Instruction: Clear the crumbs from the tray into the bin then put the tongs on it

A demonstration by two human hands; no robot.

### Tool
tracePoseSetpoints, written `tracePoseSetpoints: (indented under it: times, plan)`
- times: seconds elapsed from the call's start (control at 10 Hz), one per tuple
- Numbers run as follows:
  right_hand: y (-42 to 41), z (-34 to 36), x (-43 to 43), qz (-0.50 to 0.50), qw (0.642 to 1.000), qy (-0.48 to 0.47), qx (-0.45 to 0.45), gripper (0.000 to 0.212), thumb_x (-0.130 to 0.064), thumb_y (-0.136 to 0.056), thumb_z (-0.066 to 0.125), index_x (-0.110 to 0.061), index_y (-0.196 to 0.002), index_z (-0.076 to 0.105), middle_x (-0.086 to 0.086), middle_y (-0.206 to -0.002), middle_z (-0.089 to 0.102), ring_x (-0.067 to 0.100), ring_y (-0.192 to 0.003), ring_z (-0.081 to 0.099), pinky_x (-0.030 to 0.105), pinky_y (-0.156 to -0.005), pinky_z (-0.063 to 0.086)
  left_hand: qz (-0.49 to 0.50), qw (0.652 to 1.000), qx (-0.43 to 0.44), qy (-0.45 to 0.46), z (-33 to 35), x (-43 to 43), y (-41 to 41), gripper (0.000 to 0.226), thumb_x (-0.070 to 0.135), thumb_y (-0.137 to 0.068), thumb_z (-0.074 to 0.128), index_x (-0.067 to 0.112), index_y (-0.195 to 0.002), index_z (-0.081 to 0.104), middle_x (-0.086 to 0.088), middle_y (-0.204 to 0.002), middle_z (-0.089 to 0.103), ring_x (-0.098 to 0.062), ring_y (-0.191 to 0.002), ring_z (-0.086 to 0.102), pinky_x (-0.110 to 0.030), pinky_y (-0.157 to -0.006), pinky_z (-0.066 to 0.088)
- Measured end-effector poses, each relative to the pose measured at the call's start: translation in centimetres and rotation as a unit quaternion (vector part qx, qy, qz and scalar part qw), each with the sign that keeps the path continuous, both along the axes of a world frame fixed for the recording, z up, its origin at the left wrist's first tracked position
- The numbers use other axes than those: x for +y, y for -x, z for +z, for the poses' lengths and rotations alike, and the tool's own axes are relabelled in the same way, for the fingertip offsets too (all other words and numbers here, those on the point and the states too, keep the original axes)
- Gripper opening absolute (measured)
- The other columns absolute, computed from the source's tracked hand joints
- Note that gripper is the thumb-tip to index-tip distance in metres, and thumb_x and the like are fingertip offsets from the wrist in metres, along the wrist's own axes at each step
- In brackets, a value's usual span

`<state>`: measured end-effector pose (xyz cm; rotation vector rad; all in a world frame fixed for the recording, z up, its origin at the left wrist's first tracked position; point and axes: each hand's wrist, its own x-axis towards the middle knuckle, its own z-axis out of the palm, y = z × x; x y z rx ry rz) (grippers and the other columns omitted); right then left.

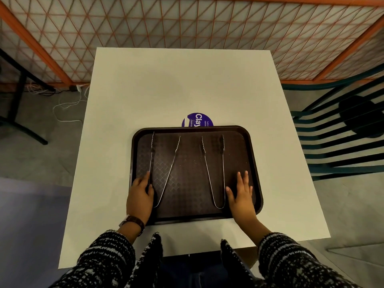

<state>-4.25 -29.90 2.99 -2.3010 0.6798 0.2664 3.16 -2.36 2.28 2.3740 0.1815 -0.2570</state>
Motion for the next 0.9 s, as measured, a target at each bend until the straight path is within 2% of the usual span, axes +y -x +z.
tracePoseSetpoints:
  times: [0.2,0.5,0.6,0.8,0.9]
  plan:
    - [2.0,0.1,-0.8,0.022,0.999,0.027,0.012,0.062,-0.03,-0.096,0.045,-0.015,-0.149,0.016,0.004,-0.159,-0.002,0.028,-0.146,-0.001,0.039,-0.119,-0.003,-0.012,0.999,0.02,0.023,0.2,-0.7,0.7,0.051,0.011,-0.091,0.05,0.022,-0.14,0.038,-0.009,-0.133,0.047,-0.028,-0.11,0.056,-0.036,-0.094,0.046]
    - [2.2,-0.2,0.6,0.037,0.999,0.021,0.024,0.061,-0.033,-0.097,0.043,-0.019,-0.149,0.015,0.001,-0.159,-0.005,0.033,-0.145,-0.003,0.039,-0.117,-0.002,-0.024,0.998,0.035,0.046,0.6,-1.1,1.1,0.054,0.009,-0.089,0.054,0.017,-0.14,0.037,-0.013,-0.13,0.048,-0.028,-0.109,0.056,-0.032,-0.097,0.043]
    - [2.1,-0.2,1.0,0.038,0.999,0.024,0.02,0.061,-0.034,-0.097,0.043,-0.018,-0.149,0.015,0.002,-0.16,-0.004,0.033,-0.145,-0.003,0.04,-0.118,-0.002,-0.03,0.997,0.036,0.063,0.6,-1.3,1.4,0.055,0.007,-0.088,0.054,0.016,-0.14,0.037,-0.013,-0.127,0.049,-0.026,-0.104,0.057,-0.026,-0.093,0.041]
    - [2.3,-0.5,1.4,0.041,0.998,0.029,0.028,0.062,-0.033,-0.097,0.043,-0.016,-0.149,0.014,0.004,-0.16,-0.003,0.03,-0.146,0.0,0.04,-0.118,-0.004,-0.03,0.995,0.059,0.076,0.5,-1.0,1.6,0.055,0.008,-0.088,0.055,0.015,-0.14,0.037,-0.013,-0.129,0.048,-0.026,-0.107,0.056,-0.032,-0.1,0.042]
    - [2.4,-0.9,1.4,0.035,0.998,0.044,0.019,0.063,-0.033,-0.097,0.043,-0.015,-0.149,0.015,0.006,-0.159,0.0,0.027,-0.147,0.005,0.041,-0.118,-0.004,-0.021,0.995,0.057,0.083,0.8,-1.1,1.6,0.054,0.01,-0.089,0.055,0.016,-0.14,0.038,-0.013,-0.129,0.048,-0.025,-0.106,0.056,-0.03,-0.099,0.042]
